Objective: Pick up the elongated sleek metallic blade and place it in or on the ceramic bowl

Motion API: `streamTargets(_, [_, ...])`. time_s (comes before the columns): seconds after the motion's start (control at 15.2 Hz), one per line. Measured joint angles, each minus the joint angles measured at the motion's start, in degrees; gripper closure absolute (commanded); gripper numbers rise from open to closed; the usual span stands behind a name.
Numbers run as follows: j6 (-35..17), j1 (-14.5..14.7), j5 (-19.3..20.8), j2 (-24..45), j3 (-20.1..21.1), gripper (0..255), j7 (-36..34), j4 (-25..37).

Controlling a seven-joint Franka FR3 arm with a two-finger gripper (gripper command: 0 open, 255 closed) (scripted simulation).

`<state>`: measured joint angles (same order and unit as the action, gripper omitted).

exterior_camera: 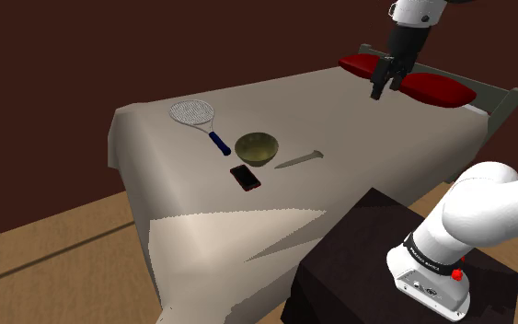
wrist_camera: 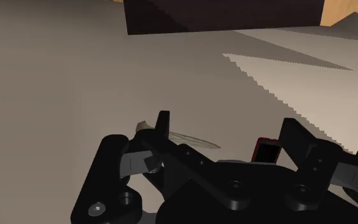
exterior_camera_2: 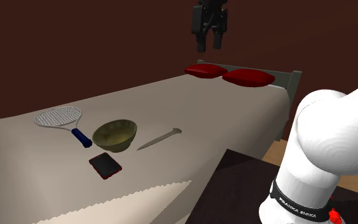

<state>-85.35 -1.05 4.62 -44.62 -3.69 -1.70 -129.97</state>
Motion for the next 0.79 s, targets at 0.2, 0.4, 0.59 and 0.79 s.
streamTargets(0.2, [-2.0,0.51,0.87,0.78,-1.49,0,2.87,-1.19])
streamTargets(0.4, [-6.6,1.67,2.71,2.16,-4.8,0,9.5,-4.3])
streamTargets(0.59, [-11.49,2.97,4.45,4.71,-8.3,0,16.52,-6.48])
streamTargets(0.79, [-17.57,4.54,5.68,8.95,-11.74,0,23.37,-8.16])
